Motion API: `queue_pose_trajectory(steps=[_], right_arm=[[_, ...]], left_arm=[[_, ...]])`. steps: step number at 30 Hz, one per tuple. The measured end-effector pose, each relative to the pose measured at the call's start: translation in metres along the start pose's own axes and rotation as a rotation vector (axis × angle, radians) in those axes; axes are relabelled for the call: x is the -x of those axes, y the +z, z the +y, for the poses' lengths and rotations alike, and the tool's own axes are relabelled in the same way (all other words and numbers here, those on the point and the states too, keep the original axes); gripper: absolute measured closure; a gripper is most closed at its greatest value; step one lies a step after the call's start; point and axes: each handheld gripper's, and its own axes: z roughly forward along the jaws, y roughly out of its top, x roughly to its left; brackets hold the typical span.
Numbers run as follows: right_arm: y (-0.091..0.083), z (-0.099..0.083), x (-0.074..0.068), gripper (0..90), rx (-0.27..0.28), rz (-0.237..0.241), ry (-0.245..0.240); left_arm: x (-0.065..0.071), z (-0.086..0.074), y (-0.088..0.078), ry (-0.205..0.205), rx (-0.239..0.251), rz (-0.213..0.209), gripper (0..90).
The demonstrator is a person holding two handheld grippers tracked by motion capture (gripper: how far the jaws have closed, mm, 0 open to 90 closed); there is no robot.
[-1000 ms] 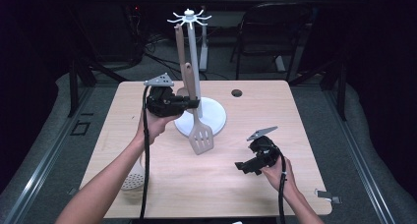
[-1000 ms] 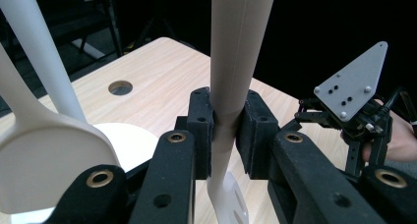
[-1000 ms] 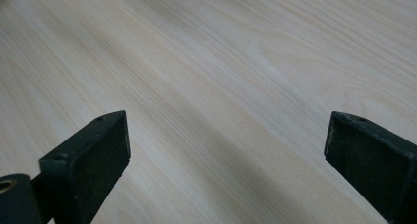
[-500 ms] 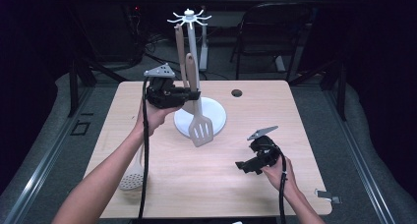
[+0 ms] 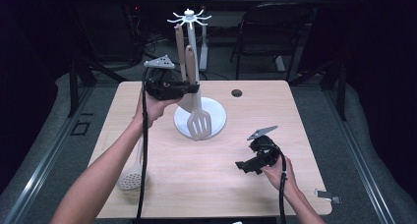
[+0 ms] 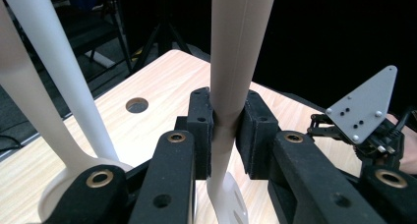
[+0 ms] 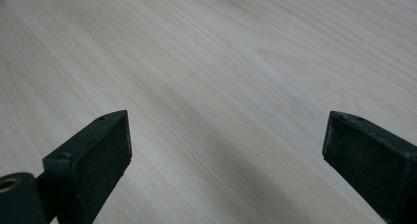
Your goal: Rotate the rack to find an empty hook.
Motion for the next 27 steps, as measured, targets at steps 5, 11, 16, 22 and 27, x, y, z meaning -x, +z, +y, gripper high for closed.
queue_pose_trajectory(steps=[5, 11, 16, 22, 27], right_arm=[[0.000, 0.000, 0.000, 4.6, -0.003, -0.002, 0.000], [0.000, 0.000, 0.001, 4.6, -0.004, 0.008, 0.001], [0.000, -0.001, 0.003, 4.6, -0.005, 0.006, 0.005], [0.002, -0.001, 0.003, 4.6, -0.006, 0.010, 0.001], [0.002, 0.000, 0.002, 4.7, -0.013, 0.009, -0.001]], left_arm=[[-0.005, 0.008, 0.002, 0.010, -0.011, 0.004, 77.4], [-0.007, 0.016, 0.006, 0.020, -0.008, -0.001, 77.4], [-0.008, 0.022, 0.006, 0.031, -0.010, -0.008, 77.4], [-0.012, 0.027, 0.006, 0.026, -0.005, -0.005, 77.3], [-0.015, 0.032, 0.008, 0.024, -0.015, -0.006, 77.4]])
